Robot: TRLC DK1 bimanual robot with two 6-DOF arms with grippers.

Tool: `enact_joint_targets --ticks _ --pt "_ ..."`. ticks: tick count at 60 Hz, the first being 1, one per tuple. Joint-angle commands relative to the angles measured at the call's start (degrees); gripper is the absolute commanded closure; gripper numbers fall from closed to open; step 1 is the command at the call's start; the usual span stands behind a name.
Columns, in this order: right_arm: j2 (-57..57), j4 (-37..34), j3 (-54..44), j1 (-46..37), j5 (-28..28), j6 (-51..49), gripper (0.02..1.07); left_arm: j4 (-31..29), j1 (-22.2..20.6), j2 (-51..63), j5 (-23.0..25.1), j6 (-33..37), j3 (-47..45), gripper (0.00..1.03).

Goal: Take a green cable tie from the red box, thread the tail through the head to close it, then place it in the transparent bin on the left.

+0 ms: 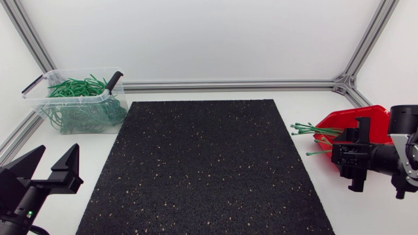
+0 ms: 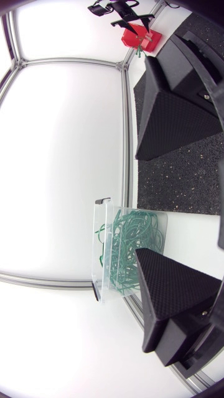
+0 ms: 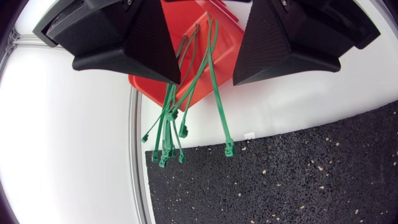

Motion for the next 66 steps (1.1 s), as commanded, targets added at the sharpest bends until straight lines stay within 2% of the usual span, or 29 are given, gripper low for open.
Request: enact_joint_targets --ticks 1,26,35,41,57,66 --pt "-1.0 -1.4 0.6 -0.8 -0.7 -1.7 0.32 -1.5 0.0 -0.4 -0.3 -1.2 -2.2 0.05" --pt "-7.1 -4.6 -5.2 2.9 0.7 -1.4 0.34 -1.5 0.1 -0.4 -0.5 -1.2 -2.2 0.05" --pt "-6.5 -2.6 -6.8 5.3 2.0 -0.3 0.34 -1.5 0.0 -0.4 -0.5 -1.2 -2.2 0.05" --pt "-4.1 -0.3 -6.7 6.5 2.5 0.2 0.45 -1.5 0.0 -0.4 -0.5 -1.2 -2.2 0.05" --pt "5.2 9.3 -5.1 7.9 5.0 0.9 0.45 -1.6 0.2 -0.3 -0.5 -1.2 -2.2 0.05" --pt "8.3 12.0 -3.9 7.9 5.4 1.2 0.45 -1.6 0.4 -0.3 -0.5 -1.2 -2.2 0.05"
